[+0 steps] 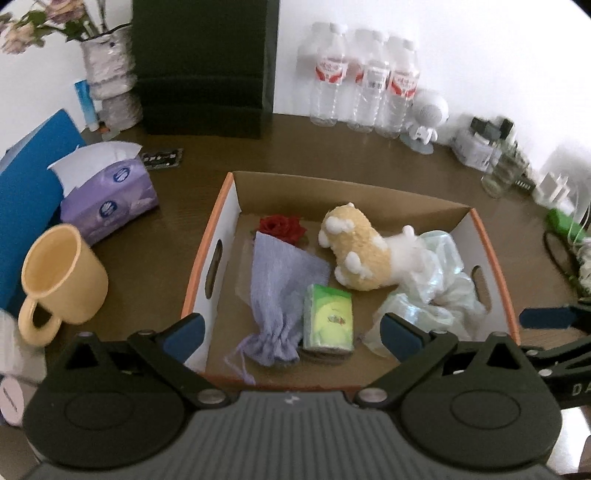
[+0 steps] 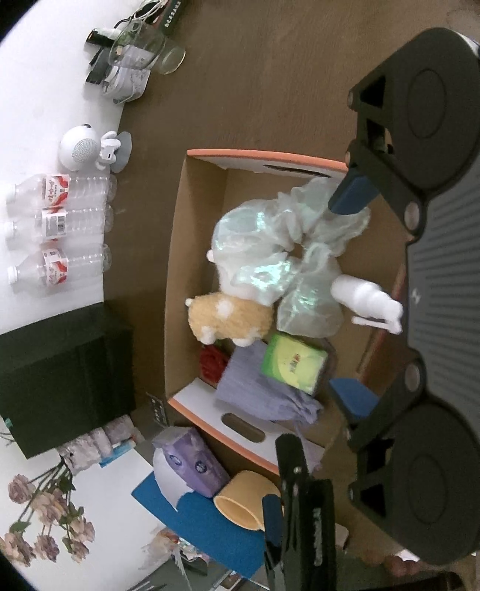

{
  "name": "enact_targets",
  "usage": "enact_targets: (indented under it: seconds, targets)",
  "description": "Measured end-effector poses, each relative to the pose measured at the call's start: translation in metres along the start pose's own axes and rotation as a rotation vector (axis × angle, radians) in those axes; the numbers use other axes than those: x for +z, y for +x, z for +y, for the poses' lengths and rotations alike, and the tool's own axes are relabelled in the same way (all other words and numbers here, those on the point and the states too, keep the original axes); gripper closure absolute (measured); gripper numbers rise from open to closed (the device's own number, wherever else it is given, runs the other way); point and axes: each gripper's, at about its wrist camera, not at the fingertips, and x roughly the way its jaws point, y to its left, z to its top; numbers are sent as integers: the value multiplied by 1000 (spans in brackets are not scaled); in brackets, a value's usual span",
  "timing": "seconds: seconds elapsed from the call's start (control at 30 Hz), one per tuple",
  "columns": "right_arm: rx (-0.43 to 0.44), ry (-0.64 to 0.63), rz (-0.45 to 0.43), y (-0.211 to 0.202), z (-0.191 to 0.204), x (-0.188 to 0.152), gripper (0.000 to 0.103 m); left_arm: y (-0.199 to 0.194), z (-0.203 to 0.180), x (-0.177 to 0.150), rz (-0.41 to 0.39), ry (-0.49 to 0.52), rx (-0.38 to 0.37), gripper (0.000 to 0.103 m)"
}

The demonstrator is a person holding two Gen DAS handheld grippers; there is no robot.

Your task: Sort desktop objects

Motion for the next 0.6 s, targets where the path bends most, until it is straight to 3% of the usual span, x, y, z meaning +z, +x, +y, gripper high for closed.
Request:
enact_targets:
  seconds: [0.33, 0.6]
  targets:
    - [-12, -56, 48, -27, 13, -26, 6, -45, 11, -38, -38, -67, 0, 0]
    - [-37, -124, 111, -41, 25, -47, 6, -57, 18, -77, 4, -145, 11, 0]
